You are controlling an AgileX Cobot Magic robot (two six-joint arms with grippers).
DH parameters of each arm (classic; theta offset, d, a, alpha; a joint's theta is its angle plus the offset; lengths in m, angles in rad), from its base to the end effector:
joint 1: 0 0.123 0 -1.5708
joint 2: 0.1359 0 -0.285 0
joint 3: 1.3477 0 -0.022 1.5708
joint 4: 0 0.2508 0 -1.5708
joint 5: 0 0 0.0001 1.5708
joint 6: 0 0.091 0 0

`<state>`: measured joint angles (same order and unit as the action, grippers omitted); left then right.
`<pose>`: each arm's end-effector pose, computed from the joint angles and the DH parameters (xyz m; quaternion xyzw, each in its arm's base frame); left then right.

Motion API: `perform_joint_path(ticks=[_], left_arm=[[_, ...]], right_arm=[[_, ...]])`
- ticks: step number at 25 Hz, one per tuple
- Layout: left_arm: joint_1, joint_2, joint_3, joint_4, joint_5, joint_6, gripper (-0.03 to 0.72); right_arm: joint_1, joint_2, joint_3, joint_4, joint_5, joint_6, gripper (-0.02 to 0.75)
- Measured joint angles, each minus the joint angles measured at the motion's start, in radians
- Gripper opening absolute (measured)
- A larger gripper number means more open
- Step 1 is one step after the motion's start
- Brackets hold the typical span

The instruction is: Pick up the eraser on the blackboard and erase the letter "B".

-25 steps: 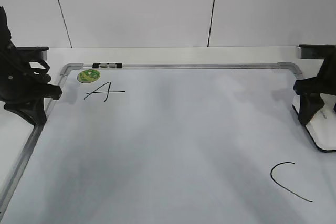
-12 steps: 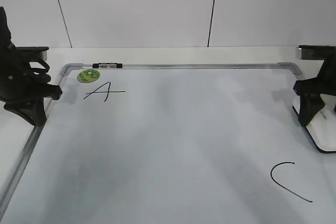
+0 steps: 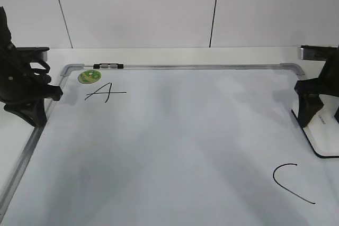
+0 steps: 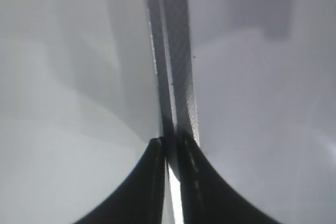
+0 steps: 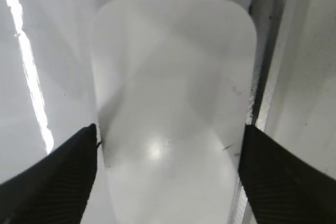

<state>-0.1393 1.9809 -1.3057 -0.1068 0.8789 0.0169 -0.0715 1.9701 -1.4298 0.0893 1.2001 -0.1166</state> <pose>0.3737 -0.0600 0.1556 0.0460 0.9967 -0.0459 0.0491 0.3726 -0.0191 0.1878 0.0046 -0.9983 -0.0446 0.0371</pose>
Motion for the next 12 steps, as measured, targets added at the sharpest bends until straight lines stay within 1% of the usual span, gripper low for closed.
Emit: perform_joint_path(ticks=[5, 9, 12], left_arm=[[0.0, 0.0, 0.0, 0.0, 0.0, 0.0, 0.043], [0.0, 0.0, 0.0, 0.0, 0.0, 0.0, 0.043], [0.0, 0.0, 0.0, 0.0, 0.0, 0.0, 0.043]], right_arm=[[0.0, 0.0, -0.008, 0.001, 0.005, 0.006, 0.669], [0.0, 0.0, -0.072, -0.016, 0.009, 0.03, 0.669], [0.0, 0.0, -0.118, -0.022, 0.01, 0.094, 0.668]])
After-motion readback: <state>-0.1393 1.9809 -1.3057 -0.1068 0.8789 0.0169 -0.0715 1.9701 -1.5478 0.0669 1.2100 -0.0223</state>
